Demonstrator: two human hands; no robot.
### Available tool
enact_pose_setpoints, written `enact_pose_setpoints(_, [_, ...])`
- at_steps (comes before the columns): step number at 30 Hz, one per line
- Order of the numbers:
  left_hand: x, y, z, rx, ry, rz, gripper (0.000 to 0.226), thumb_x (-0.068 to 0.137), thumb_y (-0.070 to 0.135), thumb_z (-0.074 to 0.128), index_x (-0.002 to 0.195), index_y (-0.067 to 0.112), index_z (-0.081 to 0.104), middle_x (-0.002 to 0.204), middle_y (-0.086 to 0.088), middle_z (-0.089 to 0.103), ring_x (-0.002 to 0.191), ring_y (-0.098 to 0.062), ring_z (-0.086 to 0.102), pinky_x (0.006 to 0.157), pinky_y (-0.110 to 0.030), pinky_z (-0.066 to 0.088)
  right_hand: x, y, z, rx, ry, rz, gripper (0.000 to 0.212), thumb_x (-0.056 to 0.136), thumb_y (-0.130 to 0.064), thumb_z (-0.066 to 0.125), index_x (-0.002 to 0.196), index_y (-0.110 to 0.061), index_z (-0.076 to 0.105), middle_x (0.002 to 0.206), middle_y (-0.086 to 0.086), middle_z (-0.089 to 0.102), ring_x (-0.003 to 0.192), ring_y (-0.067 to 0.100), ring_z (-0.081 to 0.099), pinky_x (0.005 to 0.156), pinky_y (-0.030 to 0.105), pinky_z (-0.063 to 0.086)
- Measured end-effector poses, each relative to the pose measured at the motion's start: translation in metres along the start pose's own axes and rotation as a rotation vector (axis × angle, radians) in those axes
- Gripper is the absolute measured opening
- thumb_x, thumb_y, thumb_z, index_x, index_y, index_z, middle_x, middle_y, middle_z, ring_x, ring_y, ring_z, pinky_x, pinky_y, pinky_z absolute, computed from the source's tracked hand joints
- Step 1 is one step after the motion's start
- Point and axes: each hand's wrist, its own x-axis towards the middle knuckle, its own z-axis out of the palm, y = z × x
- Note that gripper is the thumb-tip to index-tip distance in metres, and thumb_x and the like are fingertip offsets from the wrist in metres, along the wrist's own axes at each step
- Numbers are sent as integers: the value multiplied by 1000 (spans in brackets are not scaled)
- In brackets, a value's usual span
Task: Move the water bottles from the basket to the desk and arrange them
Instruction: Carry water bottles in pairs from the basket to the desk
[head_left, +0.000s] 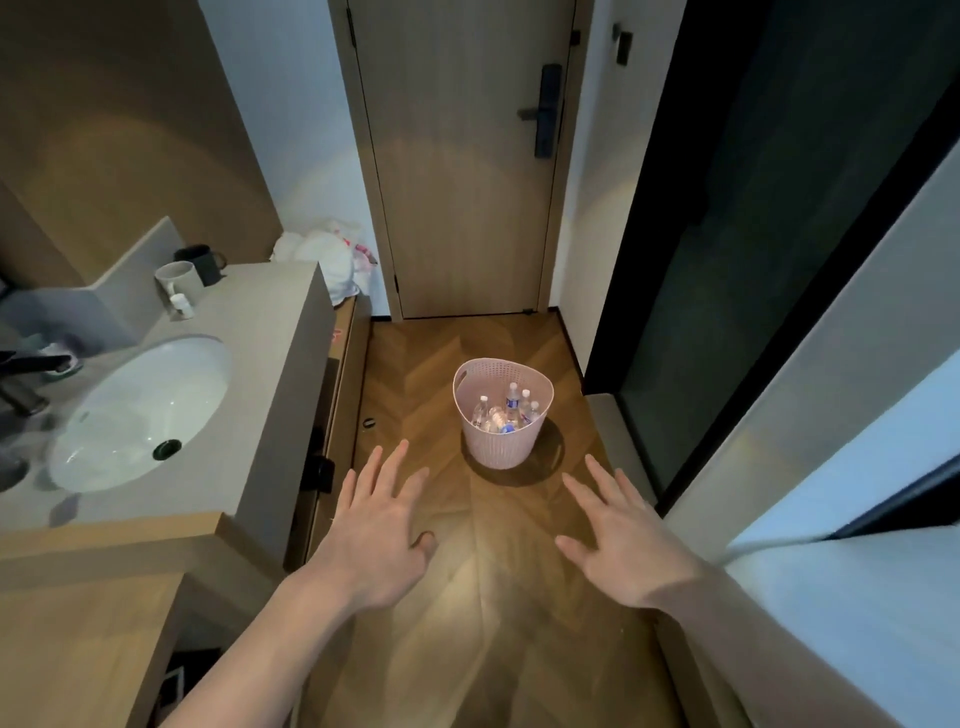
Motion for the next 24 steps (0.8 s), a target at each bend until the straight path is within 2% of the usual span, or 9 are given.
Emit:
enact_pose_setpoints(7, [98,-27,-22,-26,-26,-65,76,103,49,48,166,32,10,171,4,-22,157,-25,-25,127,-47,-10,117,-12,-53,-56,-56,-6,79,106,-62,43,168,-40,-2,173,-8,-24,161,24,-18,130,49,3])
enact_pose_setpoints(12, [195,-60,-33,-51,-66,-63,77,103,49,48,166,33,7,171,4,-23,156,-23,-26,127,-46,-10,196,-17,-77,-28,-19,7,78,105,-62,43,168,-39,3,176,-8,-15,163,25,-12,130,48,6])
enact_pose_setpoints(16, [275,-80,-46,-55,-130,-15,77,101,48,50,166,30,11,172,3,-18,158,-24,-20,129,-47,-5,260,-17,-94,107,-74,88,76,107,-58,45,167,-42,2,174,-12,-19,161,21,-17,130,50,3])
enact_pose_setpoints(24, [413,-93,-55,-18,-241,103,75,100,46,52,165,29,18,174,1,-6,160,-26,-8,128,-45,3,344,3,-111,228,-135,210,75,107,-57,46,168,-41,6,175,-12,-16,162,24,-13,132,51,6])
